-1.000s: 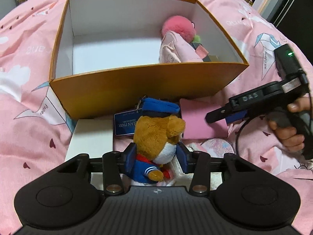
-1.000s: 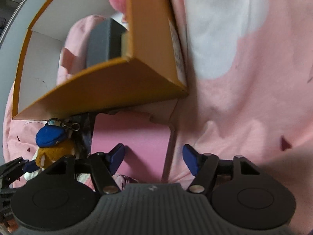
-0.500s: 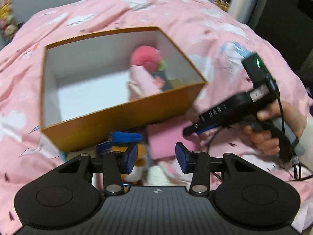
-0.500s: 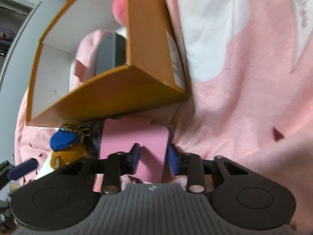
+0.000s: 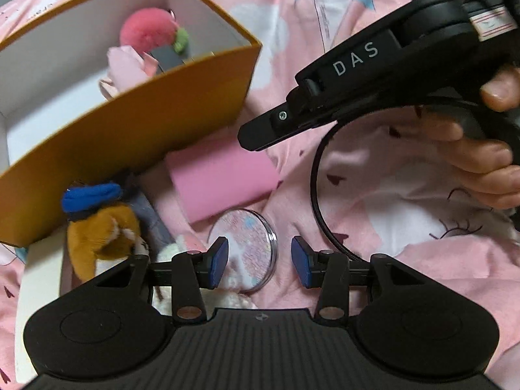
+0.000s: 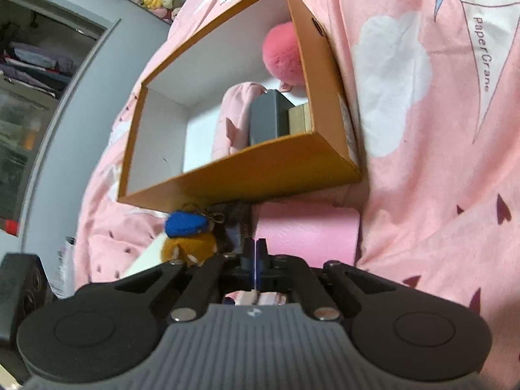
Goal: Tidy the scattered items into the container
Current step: 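Grasp the round mirror compact with the left tool, then grasp the pink card holder with the right tool while the left tool lifts the compact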
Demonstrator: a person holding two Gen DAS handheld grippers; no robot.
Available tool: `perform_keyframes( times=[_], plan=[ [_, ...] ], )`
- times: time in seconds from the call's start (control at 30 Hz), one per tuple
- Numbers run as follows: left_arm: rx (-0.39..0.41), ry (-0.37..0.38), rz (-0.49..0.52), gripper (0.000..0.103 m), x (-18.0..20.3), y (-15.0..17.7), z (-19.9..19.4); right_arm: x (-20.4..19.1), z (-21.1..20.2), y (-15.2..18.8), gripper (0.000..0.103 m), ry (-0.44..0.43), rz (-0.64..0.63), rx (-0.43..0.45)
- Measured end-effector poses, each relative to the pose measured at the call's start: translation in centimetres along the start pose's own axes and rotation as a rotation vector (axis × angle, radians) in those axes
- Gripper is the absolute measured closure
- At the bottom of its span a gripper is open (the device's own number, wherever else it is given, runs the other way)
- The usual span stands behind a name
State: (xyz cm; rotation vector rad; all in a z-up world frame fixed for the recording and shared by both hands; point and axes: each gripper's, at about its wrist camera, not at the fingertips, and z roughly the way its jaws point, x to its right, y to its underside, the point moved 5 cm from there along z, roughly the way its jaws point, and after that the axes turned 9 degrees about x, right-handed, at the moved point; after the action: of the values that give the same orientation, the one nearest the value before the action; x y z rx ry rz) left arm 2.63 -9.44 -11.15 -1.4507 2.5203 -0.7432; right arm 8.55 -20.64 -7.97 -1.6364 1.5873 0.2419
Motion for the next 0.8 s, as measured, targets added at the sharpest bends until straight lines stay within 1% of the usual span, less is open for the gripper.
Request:
perform_keyframes(
  times=[0.03,0.1,0.17,0.27,0.37,0.4,0.43,0.47,0.5,0.57,0.63,0.73,0.8],
  plan=[
    [-0.007,-0.001,0.013,0.053,0.2,0.1,0.2,0.0,-0.1,0.2,0.102,0.017,-0.014,0.003],
    [-0.026,-0.005,0.032,0.053,0.6,0.3,0.7,0.0,0.3,0.7,0.098,0.042,-0.026,0.009],
    [-0.044,-0.017,0.034,0.053,0.6,0.4,1.5,0.6,-0.1,0.9,0.095,0.068,-0.032,0.015],
    [-0.06,-0.038,0.047,0.053,0.7,0.7,2.4,1.2,-0.5,0.9,0.095,0.109,-0.053,0.032],
    [-0.063,-0.061,0.09,0.061,1.3,0.8,2.7,2.0,-0.8,0.5,0.092,0.131,-0.05,0.024],
    [-0.064,-0.076,0.109,0.062,1.5,0.9,2.7,2.3,-0.7,0.3,0.088,0.141,-0.046,0.018],
    [-0.064,-0.096,0.131,0.064,1.8,1.0,2.6,2.6,-0.5,0.0,0.069,0.156,-0.043,0.011],
    [-0.059,-0.115,0.149,0.065,1.9,1.0,2.5,2.9,-0.2,-0.4,0.062,0.172,-0.044,0.005],
    [-0.054,-0.128,0.152,0.066,1.9,1.1,2.3,3.1,0.1,-0.7,0.063,0.184,-0.055,-0.002],
    [-0.041,-0.144,0.13,0.071,1.5,1.1,1.8,3.1,1.0,-1.3,0.062,0.187,-0.085,-0.031],
    [-0.026,-0.146,0.099,0.074,0.9,1.3,1.2,3.1,2.1,-1.7,0.061,0.179,-0.112,-0.073],
    [-0.003,-0.126,0.036,0.076,-0.1,1.4,0.6,3.2,4.1,-1.8,0.057,0.183,-0.191,-0.148],
    [0.013,-0.105,-0.015,0.077,-0.8,1.4,0.4,3.3,5.2,-1.9,0.057,0.189,-0.252,-0.182]
  ],
)
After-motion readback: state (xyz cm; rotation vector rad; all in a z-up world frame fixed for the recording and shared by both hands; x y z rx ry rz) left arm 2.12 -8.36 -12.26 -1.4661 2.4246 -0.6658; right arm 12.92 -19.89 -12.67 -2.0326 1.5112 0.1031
